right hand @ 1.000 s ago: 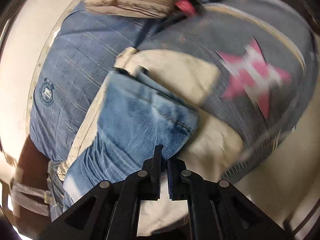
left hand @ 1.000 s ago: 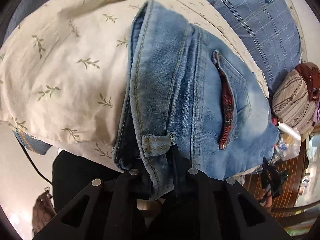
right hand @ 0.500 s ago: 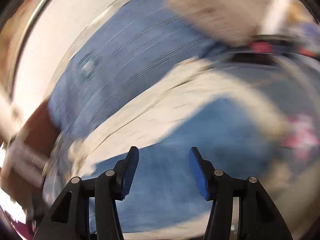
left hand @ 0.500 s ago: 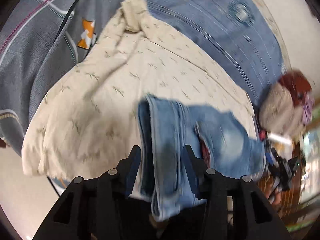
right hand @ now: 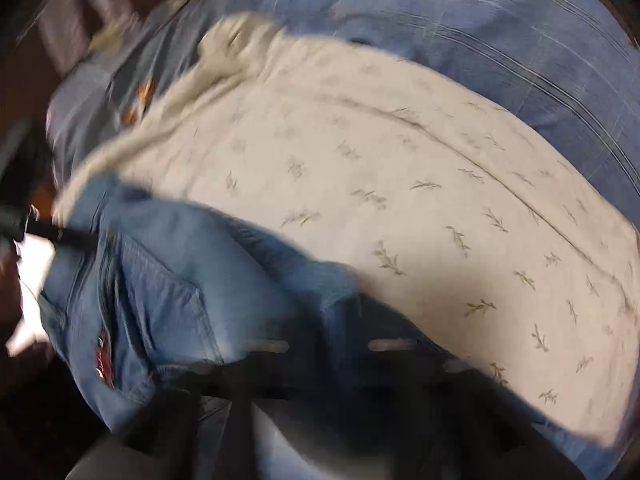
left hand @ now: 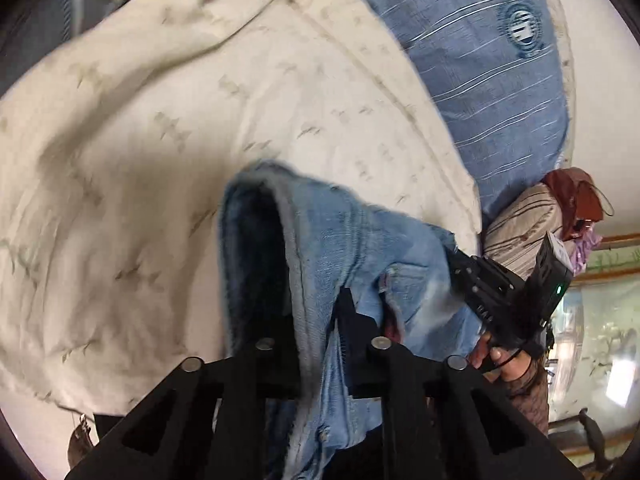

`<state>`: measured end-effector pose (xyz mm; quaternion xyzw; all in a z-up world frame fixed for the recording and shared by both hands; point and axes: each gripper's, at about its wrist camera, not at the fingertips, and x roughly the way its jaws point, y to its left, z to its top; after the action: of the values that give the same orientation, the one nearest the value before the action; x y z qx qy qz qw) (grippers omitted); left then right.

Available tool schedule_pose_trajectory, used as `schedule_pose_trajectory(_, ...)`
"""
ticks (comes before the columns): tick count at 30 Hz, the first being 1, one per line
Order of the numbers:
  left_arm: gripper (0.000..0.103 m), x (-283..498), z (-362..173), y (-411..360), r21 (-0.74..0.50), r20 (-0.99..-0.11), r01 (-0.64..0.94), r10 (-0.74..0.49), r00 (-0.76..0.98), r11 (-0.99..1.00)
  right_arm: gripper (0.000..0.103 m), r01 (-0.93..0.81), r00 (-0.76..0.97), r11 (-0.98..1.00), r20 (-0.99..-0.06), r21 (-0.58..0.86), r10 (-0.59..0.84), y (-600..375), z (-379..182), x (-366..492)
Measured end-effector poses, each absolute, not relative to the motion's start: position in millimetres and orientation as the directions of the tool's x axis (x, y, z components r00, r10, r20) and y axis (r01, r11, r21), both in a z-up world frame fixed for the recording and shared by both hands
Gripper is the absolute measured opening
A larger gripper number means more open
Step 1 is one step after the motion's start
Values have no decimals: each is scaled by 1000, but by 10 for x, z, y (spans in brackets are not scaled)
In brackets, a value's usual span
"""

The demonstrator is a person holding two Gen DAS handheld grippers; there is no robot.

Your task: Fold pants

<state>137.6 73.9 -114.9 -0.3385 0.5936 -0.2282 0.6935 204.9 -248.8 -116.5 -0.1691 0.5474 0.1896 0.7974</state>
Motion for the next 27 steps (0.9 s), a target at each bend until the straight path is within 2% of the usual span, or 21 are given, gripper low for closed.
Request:
schedule_pose_trajectory(2,10,1501,-1005,756,-742,-657,-54,-710,254,668,7,-461,388,883,-916,-93,106,-2501,-1001,2104)
schedule_pose_trajectory(4,11,1589,-913,741,-719,-667,-20,-682,299,694,7,-396,424,916,-898,-63,121,-2610,-908,2232)
schedule_pose_trajectory(9,13,1560,-1141,535,-577,-795,-28,-553,250,816,10,-277,363,961,-927,-17,89,-2757,-1366,2418)
schedule_pose_trajectory(10,13,1552,-1144,535,-587,-788,-33,-562,251,809,11,-271,377,963,-922,-16,91,-2752,-1359,2401)
schedule_pose_trajectory(11,13,1531,-1122,576,-603,-777,-40,-576,254,797,18,-250,395,968,-914,-8,94,-2763,-1298,2388)
schedule_pose_trajectory(14,13,1425,-961,737,-673,-722,-51,-641,262,738,27,-169,436,980,-884,102,167,-2988,-1017,2230)
schedule_pose_trajectory(15,15,1345,-902,790,-685,-710,-46,-652,267,727,35,-135,450,979,-870,155,200,-3099,-911,2110)
schedule_pose_trajectory(16,24,1249,-839,856,-693,-699,-29,-661,271,721,40,-101,460,964,-847,247,265,-3237,-800,1935)
schedule_pose_trajectory(17,29,1124,-777,889,-699,-689,-7,-671,274,715,50,-90,465,944,-824,319,323,-3326,-743,1784)
schedule_pose_trajectory(18,39,1018,-739,939,-705,-679,8,-679,277,709,62,-85,467,915,-795,395,387,-3391,-708,1605)
schedule_pose_trajectory(19,47,830,-707,998,-714,-668,21,-690,278,699,66,-80,459,881,-767,467,448,-3450,-692,1396)
schedule_pose_trajectory(20,49,698,-695,1036,-725,-656,27,-703,275,688,69,-69,434,833,-735,549,520,-3499,-725,1128)
schedule_pose_trajectory(23,56,335,-690,1200,-788,-595,10,-765,246,616,69,-12,359,721,-670,693,650,-3507,-962,652)
schedule_pose_trajectory(25,62,231,-829,1177,-822,-560,-19,-800,217,570,70,61,302,652,-637,755,709,-3467,-1204,448)
schedule_pose_trajectory(27,62,247,-974,1082,-819,-569,-44,-803,174,571,70,112,276,627,-631,771,726,-3363,-1437,418)
